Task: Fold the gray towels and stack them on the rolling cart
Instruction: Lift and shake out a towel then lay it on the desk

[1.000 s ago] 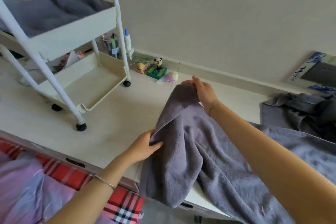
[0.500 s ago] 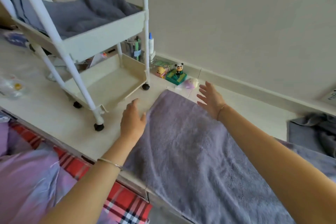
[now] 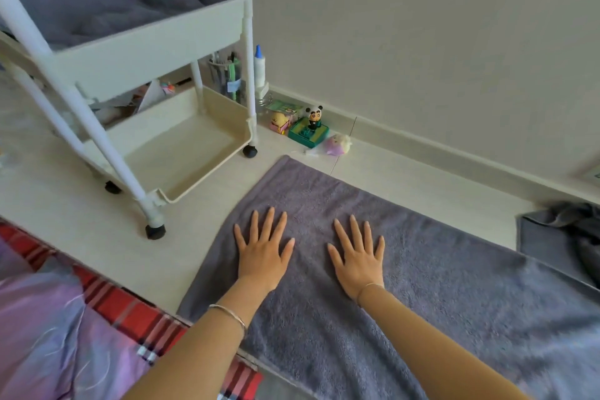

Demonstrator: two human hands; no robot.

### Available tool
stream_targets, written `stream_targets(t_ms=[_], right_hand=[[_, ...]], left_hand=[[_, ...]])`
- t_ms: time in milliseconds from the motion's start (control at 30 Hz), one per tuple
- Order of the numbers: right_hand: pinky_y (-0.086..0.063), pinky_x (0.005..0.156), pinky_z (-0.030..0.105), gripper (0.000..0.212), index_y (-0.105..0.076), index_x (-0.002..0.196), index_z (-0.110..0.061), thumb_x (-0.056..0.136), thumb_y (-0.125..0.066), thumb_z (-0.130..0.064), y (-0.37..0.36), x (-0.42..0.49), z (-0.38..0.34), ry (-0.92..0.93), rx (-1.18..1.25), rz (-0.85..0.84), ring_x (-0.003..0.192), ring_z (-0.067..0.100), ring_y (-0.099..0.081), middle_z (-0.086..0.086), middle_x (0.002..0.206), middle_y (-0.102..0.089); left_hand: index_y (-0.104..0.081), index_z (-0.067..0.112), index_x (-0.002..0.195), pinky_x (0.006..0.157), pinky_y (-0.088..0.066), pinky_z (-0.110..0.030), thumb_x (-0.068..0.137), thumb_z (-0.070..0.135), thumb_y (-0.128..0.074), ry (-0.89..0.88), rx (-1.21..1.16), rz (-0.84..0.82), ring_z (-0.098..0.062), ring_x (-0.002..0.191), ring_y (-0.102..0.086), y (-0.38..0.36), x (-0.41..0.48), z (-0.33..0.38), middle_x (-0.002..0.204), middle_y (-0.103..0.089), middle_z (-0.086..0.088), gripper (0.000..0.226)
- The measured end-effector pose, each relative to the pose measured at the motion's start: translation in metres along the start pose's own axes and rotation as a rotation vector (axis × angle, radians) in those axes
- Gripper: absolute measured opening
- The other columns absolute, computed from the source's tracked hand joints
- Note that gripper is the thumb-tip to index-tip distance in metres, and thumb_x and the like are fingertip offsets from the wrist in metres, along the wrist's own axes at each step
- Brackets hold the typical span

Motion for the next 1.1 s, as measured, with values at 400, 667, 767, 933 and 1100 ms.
stream_targets(t_ms=[400,667,767,933,1100], right_hand=[[0.018,0.114,0.045,0.055,-0.002,0.149,-0.040,0.097,-0.010,-0.056,0.006,0.027,-0.055,0.167,0.144,-0.043,0.145,0.018,0.015,-0.013,0.157,0.010],[0.018,0.113,0.034,0.070,-0.015,0.149,-0.034,0.088,0.003,-0.063,0.020,-0.003,0.015,0.010,0.177,0.129,0.146,0.012,0.008,-0.010,0.158,-0.001],[0.017,0.115,0.035,0.061,-0.002,0.149,-0.037,0.092,-0.003,-0.059,0.010,-0.015,0.036,0.002,0.107,0.087,0.145,0.011,0.014,-0.013,0.157,0.008],[0.021,0.112,0.031,0.070,-0.001,0.148,-0.039,0.082,0.008,-0.060,0.013,-0.026,0.045,0.032,0.130,0.099,0.144,0.010,0.015,-0.017,0.153,0.013],[0.020,0.114,0.030,0.074,-0.012,0.148,-0.036,0.084,0.014,-0.063,0.016,-0.058,0.066,-0.063,0.188,0.223,0.144,0.010,0.012,-0.015,0.154,0.006]], left_hand=[[0.016,0.033,0.148,0.112,0.008,-0.060,0.098,0.052,-0.011,0.090,0.044,-0.028,-0.028,0.145,0.016,0.017,0.015,-0.065,0.158,0.018,0.000,0.059],[0.004,0.031,0.150,0.115,0.009,-0.051,0.088,0.055,0.010,-0.189,-0.066,0.045,-0.020,0.147,0.009,0.026,0.042,0.050,0.160,0.002,0.005,0.067],[0.005,0.035,0.150,0.113,0.010,-0.057,0.101,0.044,-0.007,-0.162,-0.013,-0.052,-0.023,0.146,0.013,0.017,0.064,0.063,0.159,0.008,0.007,0.051],[0.007,0.038,0.149,0.110,0.009,-0.063,0.099,0.049,-0.009,-0.022,0.011,-0.145,-0.037,0.143,0.016,0.012,0.083,0.059,0.159,0.014,0.003,0.054],[0.009,0.030,0.150,0.110,0.014,-0.059,0.096,0.054,-0.003,-0.110,-0.022,0.016,-0.033,0.144,0.016,0.008,0.029,0.105,0.159,0.011,-0.002,0.060]])
Point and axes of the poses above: each hand's wrist, its own x-axis towards the middle knuckle, its own y-axis out of the back of the hand, z = x × y, the point moved 5 cm from there along x, towards the middle knuckle
